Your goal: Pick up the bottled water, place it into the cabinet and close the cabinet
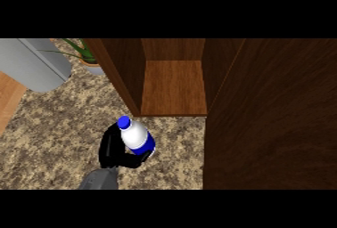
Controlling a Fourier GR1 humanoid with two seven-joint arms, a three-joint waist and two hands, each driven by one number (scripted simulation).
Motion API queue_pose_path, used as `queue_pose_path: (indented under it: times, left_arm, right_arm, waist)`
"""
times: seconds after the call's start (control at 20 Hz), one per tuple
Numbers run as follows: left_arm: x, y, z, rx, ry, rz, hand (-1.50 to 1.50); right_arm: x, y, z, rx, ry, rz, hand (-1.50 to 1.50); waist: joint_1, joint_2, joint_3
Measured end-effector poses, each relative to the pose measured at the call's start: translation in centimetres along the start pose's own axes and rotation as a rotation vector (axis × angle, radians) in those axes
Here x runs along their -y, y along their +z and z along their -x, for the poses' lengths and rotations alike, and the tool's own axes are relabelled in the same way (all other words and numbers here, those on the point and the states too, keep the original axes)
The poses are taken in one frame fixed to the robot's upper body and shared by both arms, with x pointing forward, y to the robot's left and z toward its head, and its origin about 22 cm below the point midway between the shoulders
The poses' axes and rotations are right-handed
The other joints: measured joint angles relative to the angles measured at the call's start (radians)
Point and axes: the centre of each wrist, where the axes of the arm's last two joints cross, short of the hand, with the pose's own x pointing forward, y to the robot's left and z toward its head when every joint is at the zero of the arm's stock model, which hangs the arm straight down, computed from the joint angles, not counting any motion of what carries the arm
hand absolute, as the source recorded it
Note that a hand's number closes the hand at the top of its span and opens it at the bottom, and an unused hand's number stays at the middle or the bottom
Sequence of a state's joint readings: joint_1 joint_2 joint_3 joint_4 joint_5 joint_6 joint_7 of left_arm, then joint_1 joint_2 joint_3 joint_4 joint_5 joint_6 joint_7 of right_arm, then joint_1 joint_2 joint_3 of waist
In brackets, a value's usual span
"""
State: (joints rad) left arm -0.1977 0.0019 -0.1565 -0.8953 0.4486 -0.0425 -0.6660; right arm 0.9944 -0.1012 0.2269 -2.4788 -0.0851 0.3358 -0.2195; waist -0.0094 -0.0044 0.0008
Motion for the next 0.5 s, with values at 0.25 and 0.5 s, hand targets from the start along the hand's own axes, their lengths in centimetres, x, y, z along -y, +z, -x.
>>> queue_pose_path:
  times: [0.25, 0.5]
  left_arm:
    - [4.0, -3.0, -2.3, 0.03, -0.065, 0.029, 1.5]
    - [8.1, -5.2, -4.0, 0.055, -0.139, 0.051, 1.5]
  right_arm:
    - [0.4, -0.1, 0.1, 0.006, 0.016, 0.007, -1.5]
    - [0.6, -0.1, 0.0, 0.002, 0.017, 0.007, -1.5]
  waist:
    - [-0.002, 0.0, 0.0]
    - [-0.007, 0.002, 0.0]
